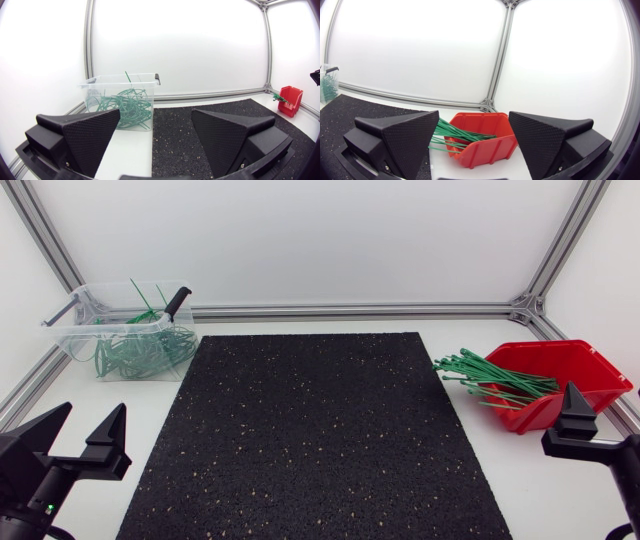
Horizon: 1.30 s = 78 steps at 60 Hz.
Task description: Take a green cable tie from the red box, thread the tail through the head to close it, then place it in the transparent bin on the left.
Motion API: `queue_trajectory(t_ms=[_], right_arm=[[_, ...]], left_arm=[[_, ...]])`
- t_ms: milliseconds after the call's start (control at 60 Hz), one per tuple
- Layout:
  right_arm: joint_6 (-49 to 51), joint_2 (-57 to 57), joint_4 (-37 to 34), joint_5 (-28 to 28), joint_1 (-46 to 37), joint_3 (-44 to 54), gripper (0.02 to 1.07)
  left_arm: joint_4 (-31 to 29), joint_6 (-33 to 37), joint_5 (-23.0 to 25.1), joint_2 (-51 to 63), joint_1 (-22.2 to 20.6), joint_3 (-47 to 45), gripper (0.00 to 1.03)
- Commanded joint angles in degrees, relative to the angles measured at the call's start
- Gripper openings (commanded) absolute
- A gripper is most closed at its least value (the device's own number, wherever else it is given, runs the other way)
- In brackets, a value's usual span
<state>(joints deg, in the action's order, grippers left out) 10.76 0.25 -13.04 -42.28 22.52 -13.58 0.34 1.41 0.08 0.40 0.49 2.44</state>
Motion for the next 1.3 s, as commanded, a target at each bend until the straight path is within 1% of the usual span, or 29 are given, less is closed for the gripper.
queue_trajectory(t_ms=[0,217,267,317,350,367,383,400,1283], right_arm=[[2.1,-1.0,1.1,-1.4,-1.3,0.3,1.02],[4.0,-1.0,1.6,-1.0,-5.1,0.5,1.02],[2.9,-1.0,1.3,1.4,-5.9,0.5,1.02],[1.5,-1.0,0.4,2.4,-6.4,1.1,1.02],[-0.6,-1.0,-0.8,4.8,-6.8,1.2,1.02],[-4.0,-1.0,-1.5,7.4,-6.9,1.3,1.02],[-9.2,-1.0,-1.5,10.2,-7.0,1.7,1.02],[-16.1,-1.0,-3.0,13.9,-7.3,1.8,1.02],[-10.9,-0.3,12.6,41.5,-22.1,13.2,1.02]], left_arm=[[-0.3,-1.4,-0.1,-0.4,-0.5,-2.4,0.99],[-0.3,-1.4,-0.1,-0.4,-0.5,-2.4,0.99],[-0.3,-1.4,-0.1,-0.4,-0.5,-2.4,0.99],[-0.3,-1.4,-0.1,-0.4,-0.5,-2.4,0.99],[-0.3,-1.4,-0.1,-0.4,-0.5,-2.4,0.99],[-0.3,-1.4,-0.1,-0.4,-0.5,-2.4,0.99],[-0.3,-1.4,-0.1,-0.4,-0.5,-2.4,0.99],[-0.3,-1.4,-0.1,-0.4,-0.5,-2.4,0.99],[-0.3,-1.4,-0.1,-0.4,-0.5,-2.4,0.99]])
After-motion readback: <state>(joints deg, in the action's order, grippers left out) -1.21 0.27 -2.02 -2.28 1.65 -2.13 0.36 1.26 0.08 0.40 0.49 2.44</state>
